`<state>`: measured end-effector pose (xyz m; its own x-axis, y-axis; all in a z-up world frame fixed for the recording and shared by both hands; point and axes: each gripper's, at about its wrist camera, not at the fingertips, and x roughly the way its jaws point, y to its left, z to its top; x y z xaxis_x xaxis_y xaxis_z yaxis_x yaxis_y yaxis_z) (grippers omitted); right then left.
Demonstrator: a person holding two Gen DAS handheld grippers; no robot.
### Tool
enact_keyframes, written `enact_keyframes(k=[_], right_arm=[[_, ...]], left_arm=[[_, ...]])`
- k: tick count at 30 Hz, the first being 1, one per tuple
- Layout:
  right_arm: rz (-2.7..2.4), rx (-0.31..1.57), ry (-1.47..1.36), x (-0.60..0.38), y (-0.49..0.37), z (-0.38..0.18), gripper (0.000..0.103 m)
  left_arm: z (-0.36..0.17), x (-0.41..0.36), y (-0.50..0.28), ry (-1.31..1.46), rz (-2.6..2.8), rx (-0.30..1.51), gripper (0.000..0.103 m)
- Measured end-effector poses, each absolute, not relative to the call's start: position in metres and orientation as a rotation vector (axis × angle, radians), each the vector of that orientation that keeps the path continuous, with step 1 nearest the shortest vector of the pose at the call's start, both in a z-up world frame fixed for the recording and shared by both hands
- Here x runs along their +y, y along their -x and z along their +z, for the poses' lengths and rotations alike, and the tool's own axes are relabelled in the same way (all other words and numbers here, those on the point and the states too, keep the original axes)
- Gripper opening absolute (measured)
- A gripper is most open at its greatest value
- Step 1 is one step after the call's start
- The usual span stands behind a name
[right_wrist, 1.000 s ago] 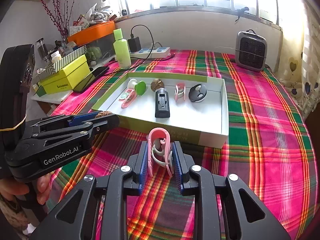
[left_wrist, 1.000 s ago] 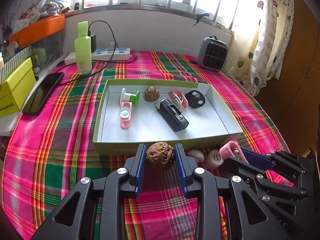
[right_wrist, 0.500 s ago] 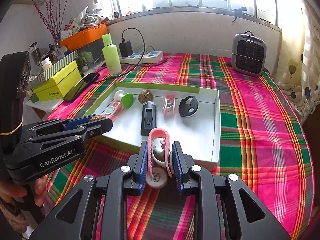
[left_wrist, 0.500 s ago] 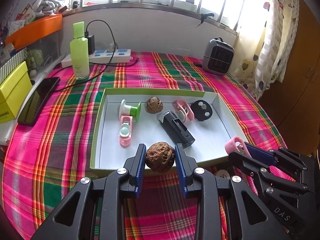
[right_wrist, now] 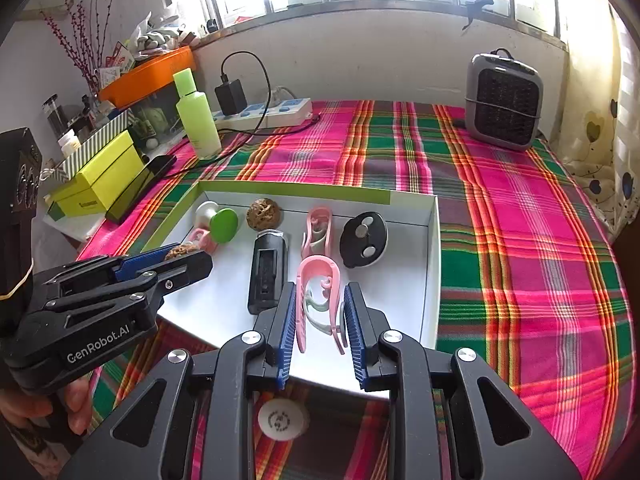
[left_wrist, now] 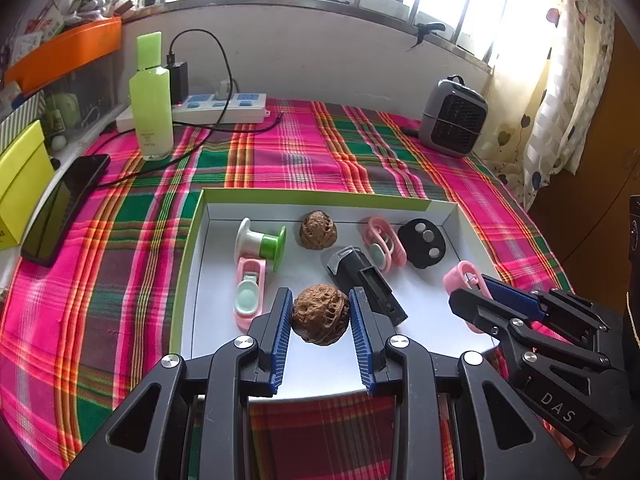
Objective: Organize objects
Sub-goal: 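Lower the pink-and-white clip and walnut with both tools into the box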
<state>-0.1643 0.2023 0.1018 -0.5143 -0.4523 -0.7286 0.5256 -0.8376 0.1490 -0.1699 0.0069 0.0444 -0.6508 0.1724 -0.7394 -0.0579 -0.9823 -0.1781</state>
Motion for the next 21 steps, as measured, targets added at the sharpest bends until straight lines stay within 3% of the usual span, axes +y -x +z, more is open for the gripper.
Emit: enact_keyframes(k=[21], right_arm=[[-2.274, 0.101, -1.161, 0.193, 0.193, 0.081, 0.025]], left_arm=[[0.025, 0.013, 0.198, 1.324, 2.718, -0.17, 0.027]])
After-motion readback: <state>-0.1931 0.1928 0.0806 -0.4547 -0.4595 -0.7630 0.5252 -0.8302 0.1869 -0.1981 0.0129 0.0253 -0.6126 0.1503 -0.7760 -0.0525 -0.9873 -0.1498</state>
